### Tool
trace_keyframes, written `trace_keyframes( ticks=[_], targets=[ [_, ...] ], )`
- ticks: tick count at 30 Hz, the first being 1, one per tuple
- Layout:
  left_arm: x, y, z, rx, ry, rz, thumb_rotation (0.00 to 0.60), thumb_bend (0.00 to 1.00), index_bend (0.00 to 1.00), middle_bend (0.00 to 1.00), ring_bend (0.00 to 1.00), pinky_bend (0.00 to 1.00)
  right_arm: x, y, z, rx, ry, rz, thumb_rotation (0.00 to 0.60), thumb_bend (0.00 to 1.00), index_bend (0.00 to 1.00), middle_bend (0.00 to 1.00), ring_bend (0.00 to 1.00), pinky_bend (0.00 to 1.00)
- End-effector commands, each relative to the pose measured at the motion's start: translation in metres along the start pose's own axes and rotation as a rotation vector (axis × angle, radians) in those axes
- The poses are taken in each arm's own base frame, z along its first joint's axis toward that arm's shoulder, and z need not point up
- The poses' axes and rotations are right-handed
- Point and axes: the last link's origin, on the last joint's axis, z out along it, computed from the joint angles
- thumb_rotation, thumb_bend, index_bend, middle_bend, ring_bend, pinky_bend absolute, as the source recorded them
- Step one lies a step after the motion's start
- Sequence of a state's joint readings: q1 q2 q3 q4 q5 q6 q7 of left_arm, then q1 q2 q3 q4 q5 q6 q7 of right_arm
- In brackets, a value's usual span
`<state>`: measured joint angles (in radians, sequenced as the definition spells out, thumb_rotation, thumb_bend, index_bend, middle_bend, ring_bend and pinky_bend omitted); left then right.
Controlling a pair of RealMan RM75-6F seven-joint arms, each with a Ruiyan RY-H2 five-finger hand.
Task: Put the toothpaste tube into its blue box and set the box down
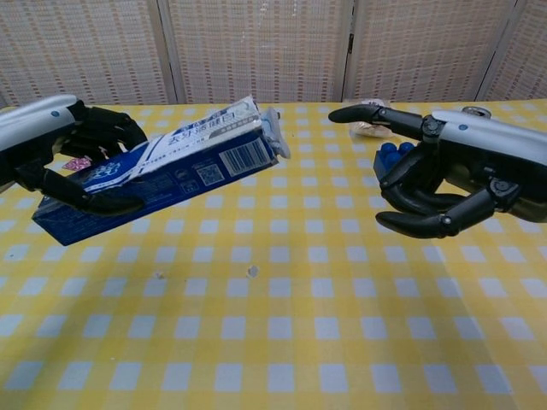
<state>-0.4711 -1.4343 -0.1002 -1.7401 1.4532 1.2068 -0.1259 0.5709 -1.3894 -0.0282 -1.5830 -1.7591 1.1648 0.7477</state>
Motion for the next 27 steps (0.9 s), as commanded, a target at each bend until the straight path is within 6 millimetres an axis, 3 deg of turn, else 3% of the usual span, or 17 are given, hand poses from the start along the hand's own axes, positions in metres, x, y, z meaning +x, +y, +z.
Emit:
trace_keyframes(
  ticks=[1, 27],
  targets=[
    [0.000, 0.001, 0.000, -0.005, 0.000, -0.003, 0.600, 0.37, 0.53, 0.64, 0.51, 0.58, -0.002, 0.001, 0.003, -0.004, -0.004, 0.002, 0.600, 0.39, 0.00, 0.85, 0.96, 1.00],
    [0.001, 0.008, 0.003, -0.032, -0.017, -0.008, 0.600, 0.37, 0.53, 0.64, 0.51, 0.58, -0.030, -0.009, 0.032, 0.019, -0.087, 0.086, 0.600, 0.39, 0.00, 0.85, 0.96, 1.00]
  ],
)
